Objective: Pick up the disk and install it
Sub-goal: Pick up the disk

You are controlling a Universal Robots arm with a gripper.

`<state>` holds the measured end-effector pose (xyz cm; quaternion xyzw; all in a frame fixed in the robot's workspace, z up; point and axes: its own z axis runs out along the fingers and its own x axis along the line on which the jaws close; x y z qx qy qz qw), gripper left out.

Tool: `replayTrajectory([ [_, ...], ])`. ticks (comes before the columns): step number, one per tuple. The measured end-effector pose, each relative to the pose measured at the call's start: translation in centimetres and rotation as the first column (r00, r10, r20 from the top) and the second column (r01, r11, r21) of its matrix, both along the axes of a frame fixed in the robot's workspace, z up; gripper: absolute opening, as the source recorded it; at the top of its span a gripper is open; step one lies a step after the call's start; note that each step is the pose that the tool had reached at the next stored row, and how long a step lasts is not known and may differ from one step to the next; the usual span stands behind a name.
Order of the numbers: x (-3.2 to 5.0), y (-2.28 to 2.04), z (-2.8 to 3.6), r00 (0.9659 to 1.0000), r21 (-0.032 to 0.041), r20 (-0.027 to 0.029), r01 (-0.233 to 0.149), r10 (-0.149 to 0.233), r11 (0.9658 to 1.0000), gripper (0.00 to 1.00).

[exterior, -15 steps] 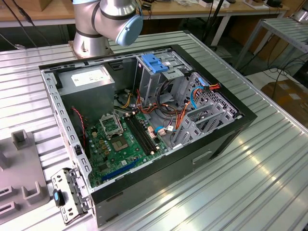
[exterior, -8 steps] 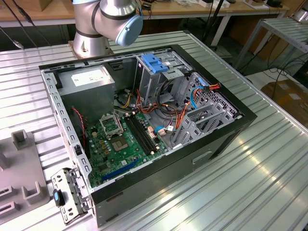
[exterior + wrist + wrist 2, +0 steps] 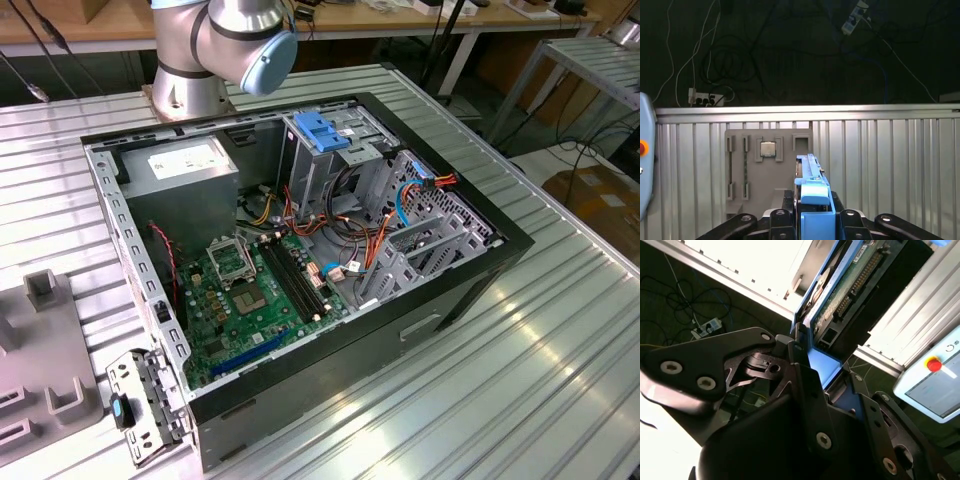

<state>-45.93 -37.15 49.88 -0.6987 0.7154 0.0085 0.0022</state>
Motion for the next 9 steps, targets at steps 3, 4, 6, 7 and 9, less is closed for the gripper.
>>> replayTrajectory([
  [3, 0.59, 0.00, 0.00, 1.0000, 0.0000, -0.0001, 0.000, 0.000, 1.0000, 0.37],
  [4, 0.75, 0.00, 0.00, 1.0000, 0.0000, 0.0001, 0.000, 0.000, 1.0000, 0.37],
  [6, 1.20, 0.00, 0.00, 1.0000, 0.0000, 0.0000, 0.000, 0.000, 1.0000, 0.37],
  [7, 1.32, 0.00, 0.00, 1.0000, 0.0000, 0.0001, 0.000, 0.000, 1.0000, 0.37],
  [9, 2.24, 0.00, 0.00, 1.0000, 0.0000, 0.0000, 0.000, 0.000, 1.0000, 0.37],
])
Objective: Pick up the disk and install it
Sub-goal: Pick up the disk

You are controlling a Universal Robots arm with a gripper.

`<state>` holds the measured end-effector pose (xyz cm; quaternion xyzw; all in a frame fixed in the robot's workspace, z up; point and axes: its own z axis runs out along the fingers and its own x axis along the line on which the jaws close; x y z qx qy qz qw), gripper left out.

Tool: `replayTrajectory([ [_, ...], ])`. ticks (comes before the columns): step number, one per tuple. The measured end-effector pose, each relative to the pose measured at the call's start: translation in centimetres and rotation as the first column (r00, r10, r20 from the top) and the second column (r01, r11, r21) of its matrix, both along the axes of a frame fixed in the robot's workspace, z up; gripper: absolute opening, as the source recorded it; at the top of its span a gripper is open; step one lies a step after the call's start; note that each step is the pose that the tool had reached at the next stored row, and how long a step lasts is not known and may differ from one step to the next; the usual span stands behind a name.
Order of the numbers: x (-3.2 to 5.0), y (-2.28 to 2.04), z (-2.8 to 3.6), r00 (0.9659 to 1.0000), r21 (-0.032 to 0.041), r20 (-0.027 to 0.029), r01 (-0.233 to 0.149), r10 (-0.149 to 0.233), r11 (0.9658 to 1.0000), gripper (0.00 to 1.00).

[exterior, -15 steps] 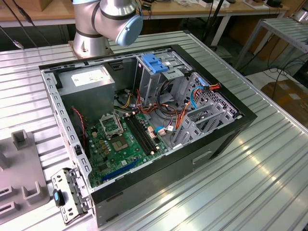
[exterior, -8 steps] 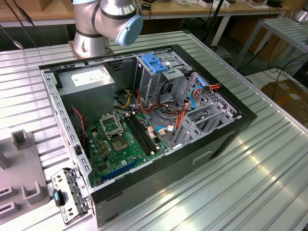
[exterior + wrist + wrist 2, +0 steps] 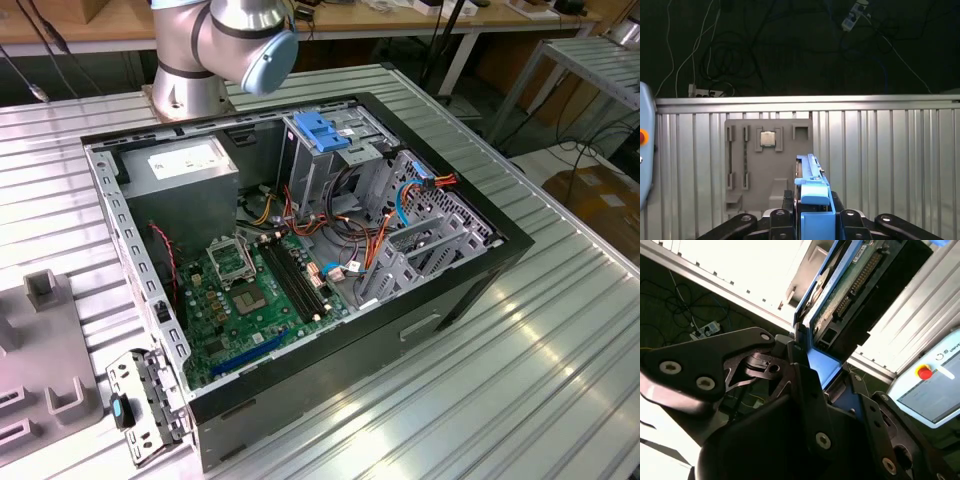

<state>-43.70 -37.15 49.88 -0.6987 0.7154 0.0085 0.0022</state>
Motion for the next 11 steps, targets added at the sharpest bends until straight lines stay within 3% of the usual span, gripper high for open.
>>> replayTrajectory([
  [1, 1.43, 0.00, -0.01, 1.0000, 0.0000, 0.0001, 0.000, 0.000, 1.0000, 0.37],
  [2, 2.10, 0.00, 0.00, 1.0000, 0.0000, 0.0001, 0.000, 0.000, 1.0000, 0.37],
  [3, 3.27, 0.00, 0.00, 1.0000, 0.0000, 0.0000, 0.000, 0.000, 1.0000, 0.37],
  [11, 4.71, 0.00, 0.00, 1.0000, 0.0000, 0.0000, 0.000, 0.000, 1.0000, 0.37],
])
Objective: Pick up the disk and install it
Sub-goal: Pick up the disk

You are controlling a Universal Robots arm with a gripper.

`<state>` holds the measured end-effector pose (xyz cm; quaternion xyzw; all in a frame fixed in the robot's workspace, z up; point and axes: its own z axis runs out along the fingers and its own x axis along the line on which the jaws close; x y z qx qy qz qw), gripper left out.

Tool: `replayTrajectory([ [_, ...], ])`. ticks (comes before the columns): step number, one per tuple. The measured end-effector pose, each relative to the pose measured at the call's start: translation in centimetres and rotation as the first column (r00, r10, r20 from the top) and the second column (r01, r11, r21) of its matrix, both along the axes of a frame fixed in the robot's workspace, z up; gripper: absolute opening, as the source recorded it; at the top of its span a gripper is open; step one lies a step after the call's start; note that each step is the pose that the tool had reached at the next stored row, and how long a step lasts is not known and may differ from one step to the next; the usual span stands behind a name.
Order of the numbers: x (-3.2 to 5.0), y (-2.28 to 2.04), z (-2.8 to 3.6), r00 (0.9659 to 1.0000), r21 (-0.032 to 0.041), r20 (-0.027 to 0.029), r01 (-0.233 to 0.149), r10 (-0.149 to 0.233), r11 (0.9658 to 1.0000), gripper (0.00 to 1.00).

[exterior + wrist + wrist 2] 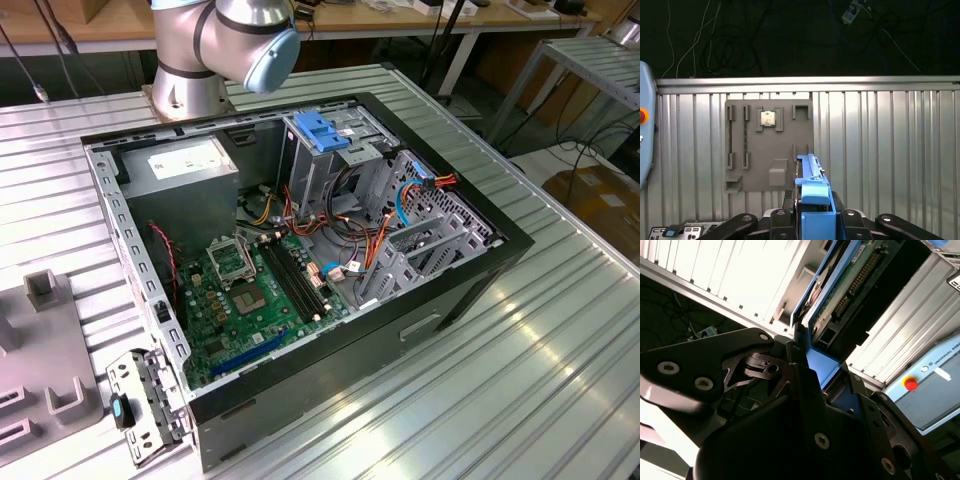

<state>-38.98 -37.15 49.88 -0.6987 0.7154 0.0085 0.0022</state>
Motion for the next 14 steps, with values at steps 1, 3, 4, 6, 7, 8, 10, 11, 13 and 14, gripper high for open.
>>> replayTrajectory([
  [1, 0.15, 0.00, 0.00, 1.0000, 0.0000, 0.0000, 0.000, 0.000, 1.0000, 0.37],
  [3, 0.62, 0.00, 0.00, 1.0000, 0.0000, 0.0000, 0.000, 0.000, 1.0000, 0.37],
  [4, 0.96, 0.00, 0.00, 1.0000, 0.0000, 0.0000, 0.000, 0.000, 1.0000, 0.37],
  [6, 1.42, 0.00, 0.00, 1.0000, 0.0000, 0.0000, 0.000, 0.000, 1.0000, 0.37],
  [7, 1.67, 0.00, 0.00, 1.0000, 0.0001, 0.0001, 0.000, 0.000, 1.0000, 0.37],
  [8, 1.80, 0.00, 0.00, 1.0000, 0.0000, 0.0000, 0.000, 0.000, 1.0000, 0.37],
  [10, 2.25, 0.00, 0.00, 1.0000, 0.0000, 0.0000, 0.000, 0.000, 1.0000, 0.37],
  [11, 2.48, 0.00, 0.00, 1.0000, 0.0000, 0.0000, 0.000, 0.000, 1.0000, 0.37],
  [13, 2.78, 0.00, 0.00, 1.0000, 0.0000, 0.0000, 0.000, 0.000, 1.0000, 0.37],
  [14, 2.93, 0.00, 0.00, 1.0000, 0.0000, 0.0000, 0.000, 0.000, 1.0000, 0.37],
])
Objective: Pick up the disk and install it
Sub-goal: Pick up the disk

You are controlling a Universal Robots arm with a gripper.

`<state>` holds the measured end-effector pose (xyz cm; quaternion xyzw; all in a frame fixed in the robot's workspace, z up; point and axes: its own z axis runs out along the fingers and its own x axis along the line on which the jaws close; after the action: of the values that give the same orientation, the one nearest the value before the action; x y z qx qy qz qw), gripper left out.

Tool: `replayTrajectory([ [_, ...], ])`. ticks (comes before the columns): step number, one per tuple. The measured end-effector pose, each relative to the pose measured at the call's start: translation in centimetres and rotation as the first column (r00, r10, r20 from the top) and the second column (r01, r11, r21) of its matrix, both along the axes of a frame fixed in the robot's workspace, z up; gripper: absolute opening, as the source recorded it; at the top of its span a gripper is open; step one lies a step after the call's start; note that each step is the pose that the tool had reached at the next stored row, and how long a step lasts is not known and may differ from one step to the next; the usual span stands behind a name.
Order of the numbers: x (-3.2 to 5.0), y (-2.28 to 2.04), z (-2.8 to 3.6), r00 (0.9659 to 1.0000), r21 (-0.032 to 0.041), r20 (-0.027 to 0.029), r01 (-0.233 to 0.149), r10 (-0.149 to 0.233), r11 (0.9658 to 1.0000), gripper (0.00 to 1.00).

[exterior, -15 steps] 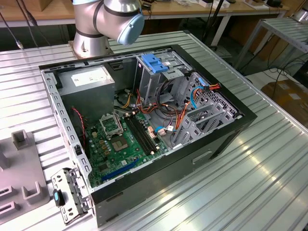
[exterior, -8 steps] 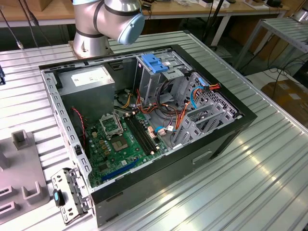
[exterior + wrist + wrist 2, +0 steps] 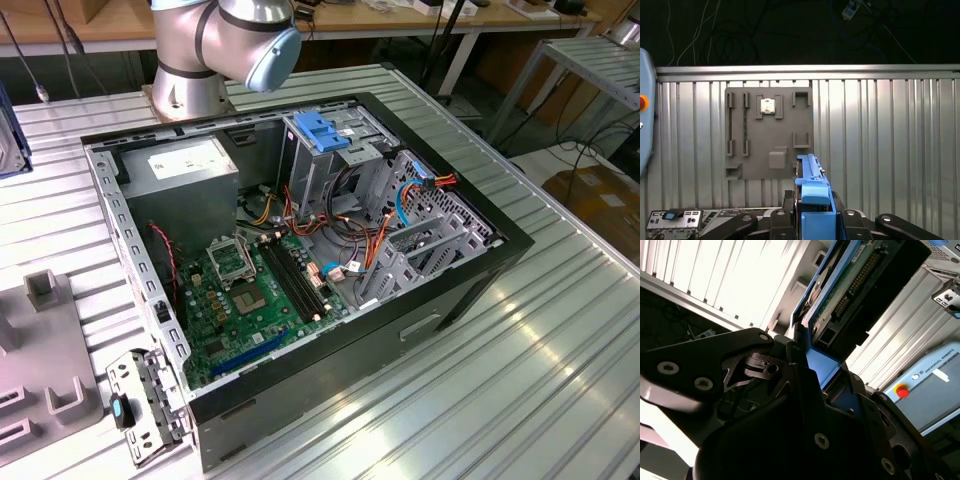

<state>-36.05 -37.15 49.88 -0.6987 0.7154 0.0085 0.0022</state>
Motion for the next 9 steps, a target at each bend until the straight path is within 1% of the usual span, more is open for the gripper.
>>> replayTrajectory([
  [9, 1.34, 0.00, 0.00, 1.0000, 0.0000, 0.0000, 0.000, 0.000, 1.0000, 0.37],
])
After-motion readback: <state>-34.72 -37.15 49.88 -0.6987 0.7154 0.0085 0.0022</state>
